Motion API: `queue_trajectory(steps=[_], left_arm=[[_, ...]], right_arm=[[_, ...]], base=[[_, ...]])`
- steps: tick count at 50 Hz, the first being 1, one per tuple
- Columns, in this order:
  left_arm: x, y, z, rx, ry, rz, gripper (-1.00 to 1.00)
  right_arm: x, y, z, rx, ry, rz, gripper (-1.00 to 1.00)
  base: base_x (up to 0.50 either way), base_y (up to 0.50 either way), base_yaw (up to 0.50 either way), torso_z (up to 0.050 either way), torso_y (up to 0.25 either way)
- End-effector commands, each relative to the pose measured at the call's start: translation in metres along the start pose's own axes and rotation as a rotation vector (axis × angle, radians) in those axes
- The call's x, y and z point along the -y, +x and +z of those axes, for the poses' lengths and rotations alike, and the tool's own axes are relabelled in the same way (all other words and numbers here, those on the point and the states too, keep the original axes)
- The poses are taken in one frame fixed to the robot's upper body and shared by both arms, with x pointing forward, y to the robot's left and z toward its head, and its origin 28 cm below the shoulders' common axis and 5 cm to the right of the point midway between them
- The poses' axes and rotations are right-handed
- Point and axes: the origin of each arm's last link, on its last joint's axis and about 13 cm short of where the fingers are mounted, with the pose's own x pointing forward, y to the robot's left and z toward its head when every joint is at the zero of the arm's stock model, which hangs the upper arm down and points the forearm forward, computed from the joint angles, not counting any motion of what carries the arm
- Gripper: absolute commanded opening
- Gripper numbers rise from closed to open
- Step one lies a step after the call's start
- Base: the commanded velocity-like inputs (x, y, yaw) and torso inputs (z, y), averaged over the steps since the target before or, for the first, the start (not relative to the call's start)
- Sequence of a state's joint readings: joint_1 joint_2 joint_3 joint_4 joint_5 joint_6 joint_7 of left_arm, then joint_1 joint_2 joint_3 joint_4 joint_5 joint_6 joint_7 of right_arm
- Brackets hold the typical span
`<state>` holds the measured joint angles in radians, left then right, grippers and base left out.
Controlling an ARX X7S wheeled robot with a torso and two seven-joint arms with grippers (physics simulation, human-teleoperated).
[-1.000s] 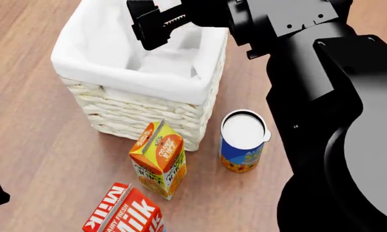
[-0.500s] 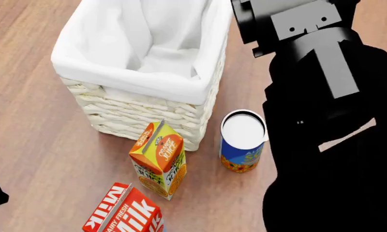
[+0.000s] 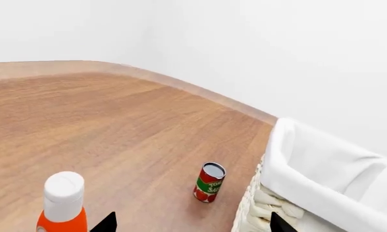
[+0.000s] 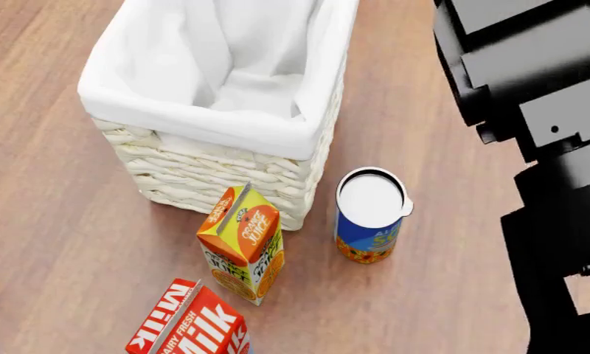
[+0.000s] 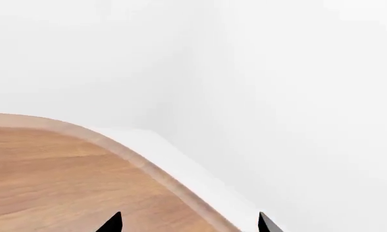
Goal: Pick up the butter and put it in the basket.
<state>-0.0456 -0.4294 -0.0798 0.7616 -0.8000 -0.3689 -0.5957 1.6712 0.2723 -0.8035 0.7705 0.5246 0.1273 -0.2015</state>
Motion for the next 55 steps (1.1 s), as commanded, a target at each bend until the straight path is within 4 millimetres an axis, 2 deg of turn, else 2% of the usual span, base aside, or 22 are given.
queue_trajectory(steps=[1, 9, 15, 20, 24, 35, 42, 48, 55], left_arm=[[0.000, 0.000, 0.003, 0.017, 0.000, -0.007, 1.00], [-0.001, 0.000, 0.005, 0.027, 0.002, -0.013, 1.00], [0.000, -0.001, 0.005, 0.033, 0.000, -0.021, 1.00], [0.000, -0.003, 0.007, 0.044, 0.001, -0.033, 1.00], [-0.001, -0.006, 0.008, 0.064, -0.005, -0.050, 1.00], [-0.004, -0.016, 0.014, 0.175, -0.010, -0.115, 1.00], [-0.014, -0.003, 0.031, 0.271, -0.033, -0.105, 1.00], [-0.019, 0.007, 0.060, 0.364, -0.049, -0.096, 1.00], [-0.020, 0.008, 0.067, 0.413, -0.031, -0.097, 1.00]], right_arm=[[0.007, -0.038, 0.009, 0.045, -0.059, -0.102, 1.00], [0.008, -0.067, 0.011, 0.048, -0.072, -0.146, 1.00], [0.000, -0.092, 0.006, 0.060, -0.069, -0.155, 1.00], [-0.010, -0.119, -0.007, 0.045, -0.069, -0.166, 1.00], [-0.019, -0.138, -0.007, 0.053, -0.067, -0.183, 1.00], [-0.048, -0.171, -0.006, 0.098, -0.072, -0.233, 1.00], [-0.068, -0.185, 0.000, 0.107, -0.094, -0.242, 1.00], [-0.083, -0.208, 0.009, 0.124, -0.093, -0.253, 1.00], [-0.095, -0.230, 0.012, 0.134, -0.100, -0.257, 1.00]], base=[[0.00, 0.00, 0.00, 0.000, 0.000], [0.00, 0.00, 0.00, 0.000, 0.000], [0.00, 0.00, 0.00, 0.000, 0.000], [0.00, 0.00, 0.00, 0.000, 0.000], [0.00, 0.00, 0.00, 0.000, 0.000], [0.00, 0.00, 0.00, 0.000, 0.000], [0.00, 0.00, 0.00, 0.000, 0.000], [0.00, 0.00, 0.00, 0.000, 0.000], [0.00, 0.00, 0.00, 0.000, 0.000]])
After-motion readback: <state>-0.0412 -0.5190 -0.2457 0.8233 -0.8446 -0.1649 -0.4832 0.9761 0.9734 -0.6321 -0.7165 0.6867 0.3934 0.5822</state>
